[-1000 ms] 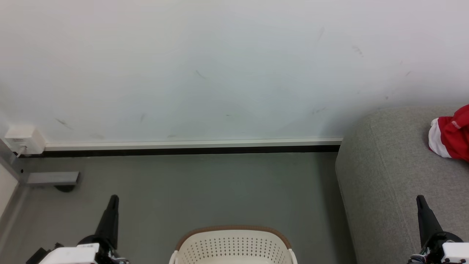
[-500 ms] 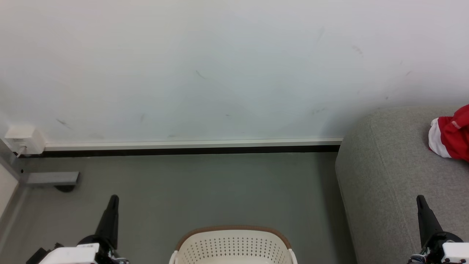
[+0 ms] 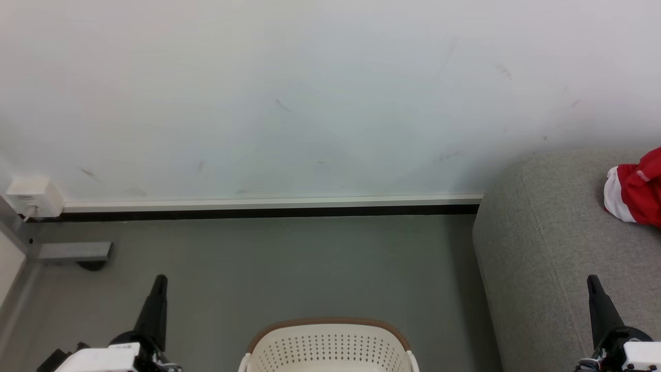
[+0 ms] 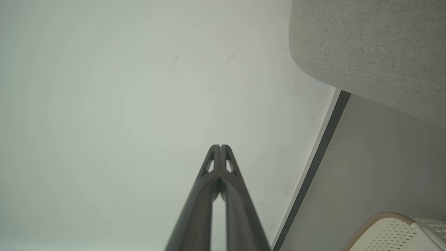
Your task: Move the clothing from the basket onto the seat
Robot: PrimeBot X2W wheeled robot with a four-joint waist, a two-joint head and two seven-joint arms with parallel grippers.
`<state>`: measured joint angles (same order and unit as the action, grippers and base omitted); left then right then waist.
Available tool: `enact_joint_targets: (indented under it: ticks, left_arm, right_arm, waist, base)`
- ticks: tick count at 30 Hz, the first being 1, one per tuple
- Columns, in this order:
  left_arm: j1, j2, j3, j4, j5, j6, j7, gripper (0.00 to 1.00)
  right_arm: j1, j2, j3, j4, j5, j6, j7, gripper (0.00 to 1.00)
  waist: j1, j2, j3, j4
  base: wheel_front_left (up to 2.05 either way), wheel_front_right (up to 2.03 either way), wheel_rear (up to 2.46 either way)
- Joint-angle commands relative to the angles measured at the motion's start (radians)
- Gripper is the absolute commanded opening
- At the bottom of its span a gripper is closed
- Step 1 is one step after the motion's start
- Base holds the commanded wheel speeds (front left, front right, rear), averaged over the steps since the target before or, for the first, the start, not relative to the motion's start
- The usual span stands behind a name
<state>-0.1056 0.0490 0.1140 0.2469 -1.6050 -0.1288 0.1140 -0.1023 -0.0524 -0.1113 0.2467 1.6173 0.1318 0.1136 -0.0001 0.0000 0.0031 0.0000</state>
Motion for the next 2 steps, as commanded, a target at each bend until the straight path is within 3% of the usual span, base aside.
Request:
enact_joint_targets:
  ticks: [1, 2]
  left_arm:
    - [-0.007, 0.002, 0.002, -0.004, -0.014, -0.005, 0.004, 0.00]
    - [-0.007, 0.002, 0.002, -0.004, -0.014, -0.005, 0.004, 0.00]
  right_arm:
    - [-0.013, 0.001, -0.005, -0.005, -0.007, -0.002, 0.003, 0.00]
    - [-0.013, 0.001, -0.005, -0.005, -0.007, -0.002, 0.003, 0.00]
  waist:
    - [0.0001, 0.0000, 0.000, 0.000]
    - [0.0001, 0.0000, 0.000, 0.000]
  base:
    - [0.00, 0.00, 0.00]
    - [0.00, 0.00, 0.00]
